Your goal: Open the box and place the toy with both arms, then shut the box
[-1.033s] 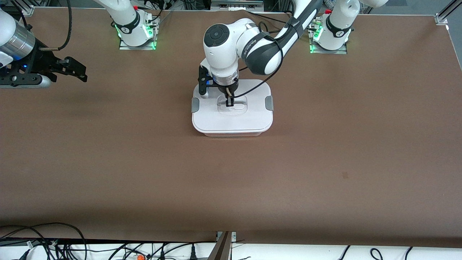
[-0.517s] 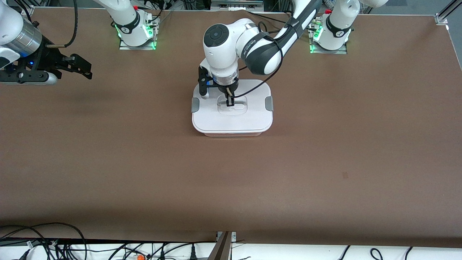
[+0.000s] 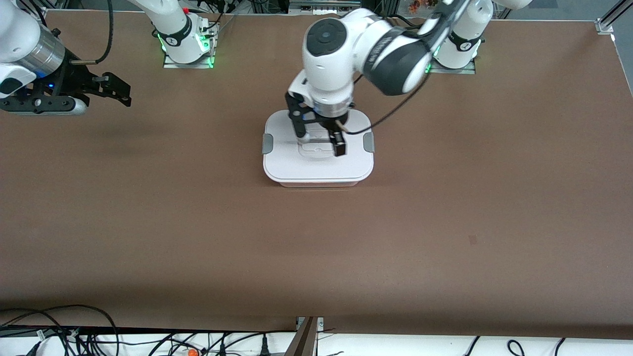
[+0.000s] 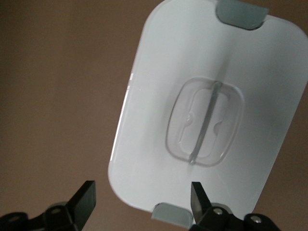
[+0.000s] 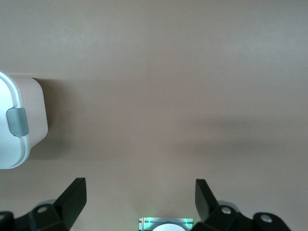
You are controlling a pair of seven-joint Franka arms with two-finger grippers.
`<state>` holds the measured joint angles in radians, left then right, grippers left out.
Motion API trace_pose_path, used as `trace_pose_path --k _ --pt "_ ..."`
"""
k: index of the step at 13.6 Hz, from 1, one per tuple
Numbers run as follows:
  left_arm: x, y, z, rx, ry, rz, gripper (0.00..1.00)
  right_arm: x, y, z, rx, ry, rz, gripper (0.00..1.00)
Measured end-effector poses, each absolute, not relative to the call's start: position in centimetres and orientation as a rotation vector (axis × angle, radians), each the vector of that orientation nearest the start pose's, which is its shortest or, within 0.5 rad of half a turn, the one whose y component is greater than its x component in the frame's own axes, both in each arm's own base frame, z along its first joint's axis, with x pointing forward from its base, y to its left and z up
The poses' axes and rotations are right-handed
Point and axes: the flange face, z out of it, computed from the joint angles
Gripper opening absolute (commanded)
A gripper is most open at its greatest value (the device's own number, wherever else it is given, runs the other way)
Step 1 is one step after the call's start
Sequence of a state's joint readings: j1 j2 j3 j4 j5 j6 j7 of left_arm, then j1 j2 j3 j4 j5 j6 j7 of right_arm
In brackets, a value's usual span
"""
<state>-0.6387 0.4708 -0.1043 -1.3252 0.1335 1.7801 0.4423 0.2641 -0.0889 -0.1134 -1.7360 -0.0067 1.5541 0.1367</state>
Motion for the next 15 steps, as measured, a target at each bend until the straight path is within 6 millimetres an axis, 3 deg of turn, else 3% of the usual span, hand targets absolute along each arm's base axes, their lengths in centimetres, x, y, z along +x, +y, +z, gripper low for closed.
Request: trace_pose_path --k 4,6,10,13,15 --pt "62.2 -29.2 55.3 -2.758 1.361 -0.065 1.0 51.1 9.1 59.8 -3.149 -0.071 0.13 1.0" --pt "64.8 -22.6 56.4 -2.831 1.217 -0.083 1.0 50.4 10.5 60.5 -3.15 -0.108 0.11 1.0" --pt "67.7 -12.1 56.5 -2.909 0.972 -0.08 1.0 50.1 9.2 61.2 -3.146 -0.07 0.104 1.0" --pt "68.1 -2.9 60.2 -2.937 0.756 -0.166 1.0 50.2 8.0 60.9 -3.144 -0.037 0.122 1.0" --pt "66.7 0.8 62.6 -2.943 0.645 -0.183 1.0 50.2 7.4 60.8 -3.144 -0.019 0.14 1.0"
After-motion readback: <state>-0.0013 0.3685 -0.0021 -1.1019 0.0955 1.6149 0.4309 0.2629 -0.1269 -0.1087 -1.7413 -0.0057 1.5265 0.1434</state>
